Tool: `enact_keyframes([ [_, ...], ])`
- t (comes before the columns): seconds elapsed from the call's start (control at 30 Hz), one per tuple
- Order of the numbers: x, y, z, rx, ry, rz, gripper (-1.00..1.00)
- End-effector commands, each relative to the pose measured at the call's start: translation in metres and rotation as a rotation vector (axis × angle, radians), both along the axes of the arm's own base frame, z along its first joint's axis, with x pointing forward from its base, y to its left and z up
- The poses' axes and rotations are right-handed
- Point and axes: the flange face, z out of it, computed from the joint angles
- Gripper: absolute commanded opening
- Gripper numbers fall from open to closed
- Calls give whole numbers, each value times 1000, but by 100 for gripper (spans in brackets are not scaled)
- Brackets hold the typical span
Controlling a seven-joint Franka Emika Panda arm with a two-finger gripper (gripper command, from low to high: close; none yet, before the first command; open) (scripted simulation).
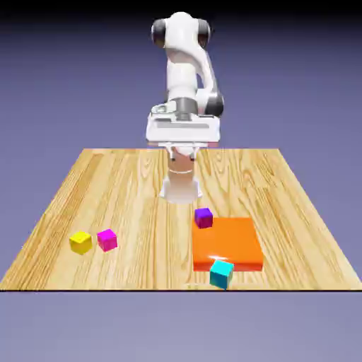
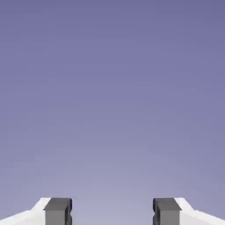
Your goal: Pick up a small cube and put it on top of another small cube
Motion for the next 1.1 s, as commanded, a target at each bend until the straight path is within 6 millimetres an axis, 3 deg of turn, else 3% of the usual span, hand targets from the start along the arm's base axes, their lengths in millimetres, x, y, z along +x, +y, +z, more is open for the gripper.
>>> enact_keyframes([
  [0.0, 8, 4, -7, 4, 35, -13, 0],
  [0.27, 65, 33, -77, 49, 307, -134, 0],
  [0.53, 104, 65, -158, 111, 565, -274, 0],
  [0.83, 130, 103, -245, 200, 829, -450, 0],
  [0.9, 131, 106, -251, 209, 851, -466, 0],
  [1.03, 127, 108, -316, 210, 851, -466, 0],
  [1.07, 126, 108, -321, 210, 851, -466, 0],
])
